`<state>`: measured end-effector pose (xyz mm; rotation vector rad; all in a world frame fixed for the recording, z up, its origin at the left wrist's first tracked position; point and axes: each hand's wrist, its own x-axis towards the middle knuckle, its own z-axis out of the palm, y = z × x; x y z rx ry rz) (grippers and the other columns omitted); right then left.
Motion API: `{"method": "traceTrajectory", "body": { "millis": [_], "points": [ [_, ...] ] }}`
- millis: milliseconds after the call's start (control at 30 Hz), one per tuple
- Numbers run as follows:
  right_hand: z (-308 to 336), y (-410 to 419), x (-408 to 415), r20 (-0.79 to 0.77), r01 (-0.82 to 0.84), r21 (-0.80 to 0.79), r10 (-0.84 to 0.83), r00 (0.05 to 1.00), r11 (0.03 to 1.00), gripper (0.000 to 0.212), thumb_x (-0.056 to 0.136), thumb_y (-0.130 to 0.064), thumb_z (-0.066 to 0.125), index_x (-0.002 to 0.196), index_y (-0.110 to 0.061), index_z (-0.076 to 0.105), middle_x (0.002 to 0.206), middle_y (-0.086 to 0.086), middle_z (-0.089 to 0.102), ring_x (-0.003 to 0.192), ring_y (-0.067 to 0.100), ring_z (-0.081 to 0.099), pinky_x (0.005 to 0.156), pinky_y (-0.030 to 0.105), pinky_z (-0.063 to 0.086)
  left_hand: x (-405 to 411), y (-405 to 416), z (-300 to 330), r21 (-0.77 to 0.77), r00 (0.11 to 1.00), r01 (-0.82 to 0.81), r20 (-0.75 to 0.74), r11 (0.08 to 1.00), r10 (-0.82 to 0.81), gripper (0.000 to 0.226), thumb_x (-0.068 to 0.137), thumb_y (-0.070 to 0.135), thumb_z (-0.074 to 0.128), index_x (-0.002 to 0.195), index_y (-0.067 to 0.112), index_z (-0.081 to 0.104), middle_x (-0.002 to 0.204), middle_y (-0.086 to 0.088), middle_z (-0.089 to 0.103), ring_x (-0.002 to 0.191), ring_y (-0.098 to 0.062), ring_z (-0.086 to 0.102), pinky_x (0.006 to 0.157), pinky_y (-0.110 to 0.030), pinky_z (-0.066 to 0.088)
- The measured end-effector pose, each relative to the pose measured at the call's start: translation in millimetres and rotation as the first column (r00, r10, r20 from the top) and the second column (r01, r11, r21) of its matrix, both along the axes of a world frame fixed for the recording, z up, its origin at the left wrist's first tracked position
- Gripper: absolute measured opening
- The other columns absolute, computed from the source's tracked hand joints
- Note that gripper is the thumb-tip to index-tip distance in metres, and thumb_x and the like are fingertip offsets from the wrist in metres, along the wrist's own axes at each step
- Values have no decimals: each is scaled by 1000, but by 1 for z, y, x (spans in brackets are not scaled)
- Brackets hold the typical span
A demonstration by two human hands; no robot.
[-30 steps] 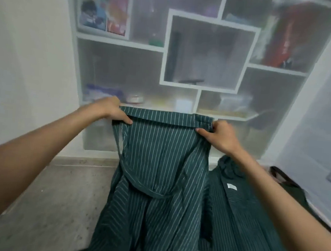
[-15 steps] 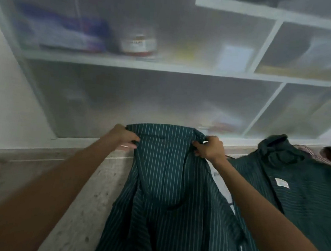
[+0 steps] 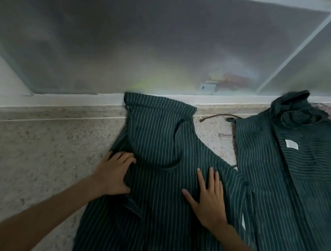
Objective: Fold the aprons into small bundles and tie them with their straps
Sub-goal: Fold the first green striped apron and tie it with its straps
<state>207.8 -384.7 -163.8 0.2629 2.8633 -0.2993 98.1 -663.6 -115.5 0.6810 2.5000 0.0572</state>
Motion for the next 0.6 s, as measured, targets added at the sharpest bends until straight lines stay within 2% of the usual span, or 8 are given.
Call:
{"method": "traceTrajectory", "body": {
  "millis": [133,200,300,367,400,467,533,600],
  "points": [
    [0,25,-48,51,-163,59,160,986,985,100,64,-89,-6,145,-31,-23,152,7,-28,141,23,-25,116,39,-10,-13,-67,2,-235,999,45,-16,971,-50,101,76,33,72,148,33,0,157,5,-5,145,-17,-6,115,-42,-6],
    [5,29,-78,103,-244,98,234,967,965,105,59,-91,-8,145,-33,-23,154,8,-25,143,25,-21,117,41,-6,-8,-104,3,-211,983,72,-150,975,-105,108,76,19,75,144,35,-7,158,1,0,145,-21,1,114,-37,-10],
    [17,14,-108,184,-309,183,276,943,933,96,74,-84,10,149,-28,-13,158,8,-14,145,26,-13,116,44,-3,8,-147,-4,-104,897,70,-427,992,-108,117,35,-10,86,138,24,41,143,-12,44,127,-35,47,113,-35,0],
    [32,-16,-100,36,-297,218,296,955,930,79,91,-61,36,151,-17,10,157,11,8,145,29,6,116,43,10,24,-155,-5,100,870,-116,-469,988,149,99,49,-18,75,136,20,45,142,-14,44,125,-36,47,111,-43,18],
    [41,-37,-86,-112,-285,157,304,946,946,67,93,-48,46,146,-12,27,150,13,28,140,31,24,112,41,23,33,-153,-3,233,832,-287,-420,929,362,82,65,-17,66,136,17,46,141,-16,45,123,-37,48,106,-45,29],
    [61,-88,-39,-282,-288,-119,246,927,950,43,91,-42,53,124,-14,54,119,4,56,114,23,52,91,35,44,48,-142,4,416,612,-657,-193,629,767,33,91,5,49,123,6,54,125,-20,55,107,-36,55,91,-40,42],
    [80,-140,14,-131,-264,-315,234,963,912,48,86,-59,51,114,-21,57,102,-7,58,96,12,59,77,27,48,56,-131,11,246,430,-893,214,378,877,42,97,41,41,96,3,59,108,-18,63,93,-31,60,82,-33,46],
    [77,-178,52,109,-226,-300,268,957,927,63,78,-70,52,121,-24,47,111,-8,54,102,12,56,81,27,45,59,-125,10,126,281,-959,568,256,774,51,89,56,47,91,7,58,97,-11,64,82,-22,60,74,-28,49]
  ]
}}
